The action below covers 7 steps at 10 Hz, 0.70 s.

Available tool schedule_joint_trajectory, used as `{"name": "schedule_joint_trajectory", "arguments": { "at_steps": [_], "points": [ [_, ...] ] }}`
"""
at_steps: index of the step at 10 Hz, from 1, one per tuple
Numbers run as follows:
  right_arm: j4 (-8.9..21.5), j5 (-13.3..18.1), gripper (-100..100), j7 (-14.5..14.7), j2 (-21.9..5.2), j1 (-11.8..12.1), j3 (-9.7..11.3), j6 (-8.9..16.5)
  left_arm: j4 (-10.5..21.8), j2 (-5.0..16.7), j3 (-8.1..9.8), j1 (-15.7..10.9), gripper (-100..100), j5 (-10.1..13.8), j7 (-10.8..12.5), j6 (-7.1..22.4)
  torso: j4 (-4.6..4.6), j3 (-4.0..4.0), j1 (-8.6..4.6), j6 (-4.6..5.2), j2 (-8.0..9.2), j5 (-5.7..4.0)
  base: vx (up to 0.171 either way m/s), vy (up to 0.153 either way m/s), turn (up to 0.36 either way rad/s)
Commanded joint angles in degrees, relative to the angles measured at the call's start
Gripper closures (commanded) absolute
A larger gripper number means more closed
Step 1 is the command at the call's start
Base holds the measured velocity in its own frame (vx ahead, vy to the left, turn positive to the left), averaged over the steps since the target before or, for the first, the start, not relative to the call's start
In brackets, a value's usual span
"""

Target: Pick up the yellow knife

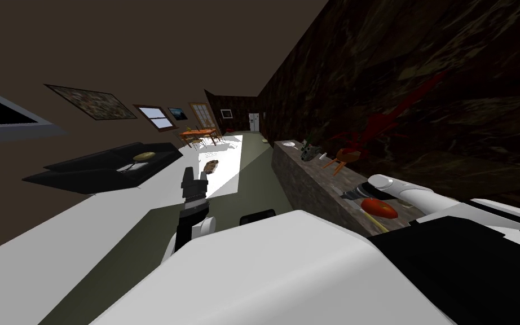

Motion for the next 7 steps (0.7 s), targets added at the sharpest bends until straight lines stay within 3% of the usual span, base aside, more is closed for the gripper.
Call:
{"name": "schedule_joint_trajectory", "arguments": {
  "at_steps": [1,4,5,6,7],
  "points": [
    [0.00,0.00,100,0.00,0.00,0.00,0.00,0.00,0.00,0.00,0.00,0.00,0,0.00,0.00,0.00,0.00,0.00,0.00,0.00,0.00,0.00,0.000,0.000,0.000],
    [0.07,-0.20,100,-0.35,0.11,-0.03,-0.08,-0.28,0.00,0.00,0.00,0.00,0,0.00,0.00,0.00,-0.06,-0.06,-0.08,-0.08,-0.06,-0.01,0.000,0.001,-0.005],
    [0.06,-0.20,0,-0.33,0.11,-0.02,-0.08,-0.29,0.00,0.00,0.00,0.00,0,0.00,0.00,0.00,-0.05,-0.06,-0.09,-0.07,-0.06,-0.01,0.000,0.000,0.000],
    [1.50,1.80,100,2.32,0.43,-1.10,-2.09,-1.31,0.00,0.00,0.00,0.00,0,0.00,0.00,0.00,-0.05,-0.05,-0.10,-0.07,-0.06,-0.01,0.054,0.016,-0.153],
    [1.50,1.80,100,2.32,0.43,-1.10,-2.09,-1.31,0.00,0.00,0.00,0.02,0,0.00,0.00,0.00,-0.07,-0.11,-0.06,0.03,-0.18,0.02,0.080,0.027,-0.119]
  ]
}}
